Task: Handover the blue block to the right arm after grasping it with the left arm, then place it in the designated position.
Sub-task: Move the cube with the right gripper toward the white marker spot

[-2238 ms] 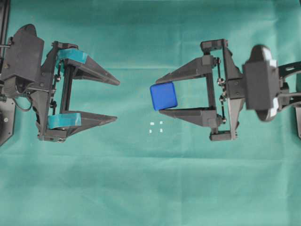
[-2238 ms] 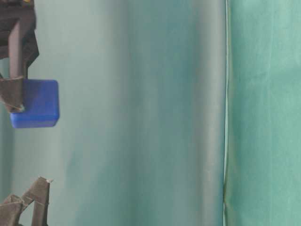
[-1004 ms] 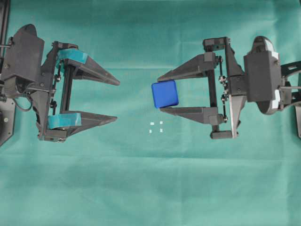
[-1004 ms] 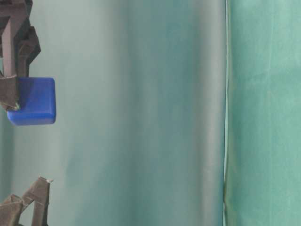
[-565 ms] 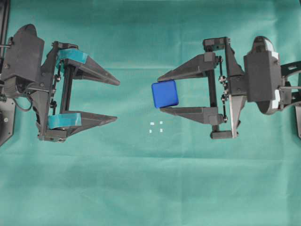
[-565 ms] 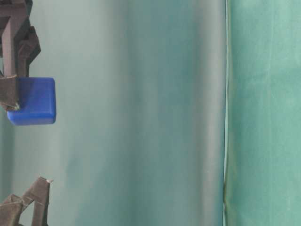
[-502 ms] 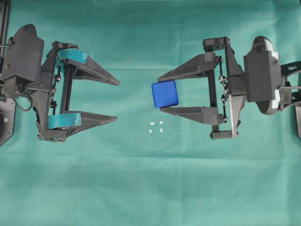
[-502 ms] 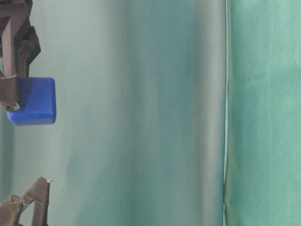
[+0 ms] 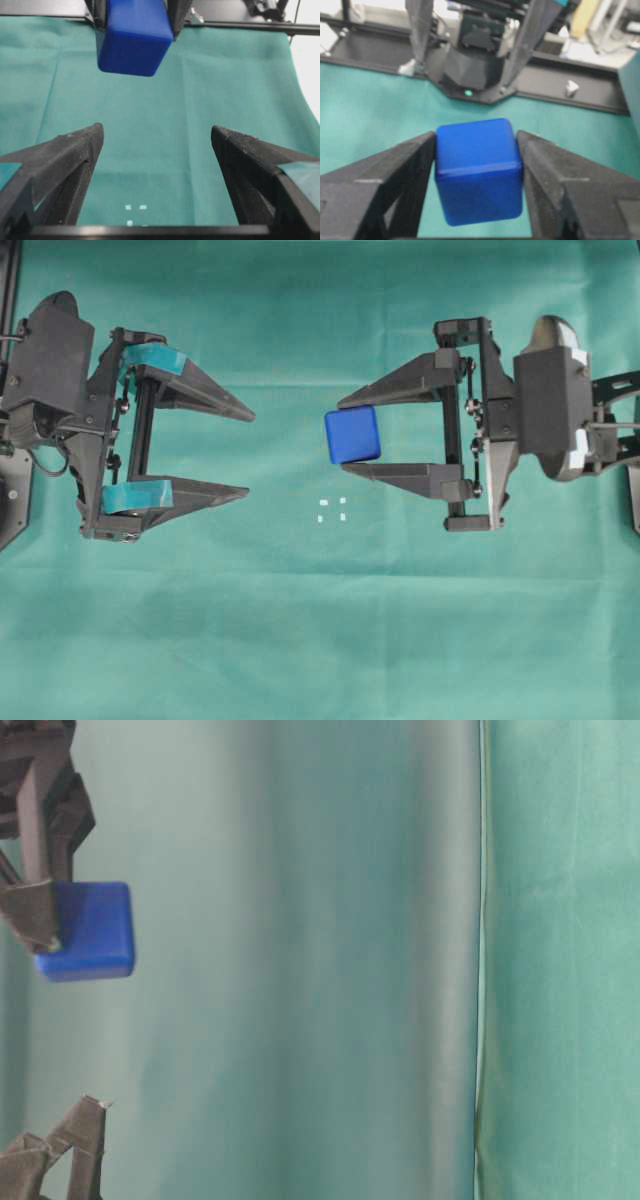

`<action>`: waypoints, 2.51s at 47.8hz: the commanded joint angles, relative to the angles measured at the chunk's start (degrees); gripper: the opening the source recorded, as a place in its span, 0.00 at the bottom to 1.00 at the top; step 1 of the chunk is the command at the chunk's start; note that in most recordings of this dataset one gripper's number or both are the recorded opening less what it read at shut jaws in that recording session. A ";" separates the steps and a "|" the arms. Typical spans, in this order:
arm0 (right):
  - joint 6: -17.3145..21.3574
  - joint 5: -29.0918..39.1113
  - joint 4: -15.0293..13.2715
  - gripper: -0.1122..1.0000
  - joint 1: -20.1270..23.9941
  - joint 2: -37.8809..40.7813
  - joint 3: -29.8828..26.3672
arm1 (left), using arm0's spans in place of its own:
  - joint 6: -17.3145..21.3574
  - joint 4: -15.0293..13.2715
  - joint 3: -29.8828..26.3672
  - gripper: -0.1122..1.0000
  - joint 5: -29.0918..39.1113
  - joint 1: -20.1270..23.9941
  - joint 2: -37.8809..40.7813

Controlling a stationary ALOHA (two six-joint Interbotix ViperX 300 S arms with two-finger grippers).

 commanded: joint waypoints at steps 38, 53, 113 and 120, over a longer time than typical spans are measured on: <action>-0.26 11.69 16.17 0.61 3.08 0.97 6.06 | 0.09 0.09 -1.05 1.00 -0.62 -0.26 -0.18; -0.35 12.66 16.61 0.61 3.60 0.97 6.24 | 0.09 0.00 -1.05 1.00 -0.62 -0.26 -0.18; -0.09 3.60 16.61 0.61 2.81 19.86 1.58 | 0.00 0.00 -0.97 1.00 -0.62 -0.26 -0.18; -0.09 2.02 16.61 0.61 2.37 22.15 0.70 | 0.00 0.00 -0.97 1.00 -0.62 -0.26 -0.18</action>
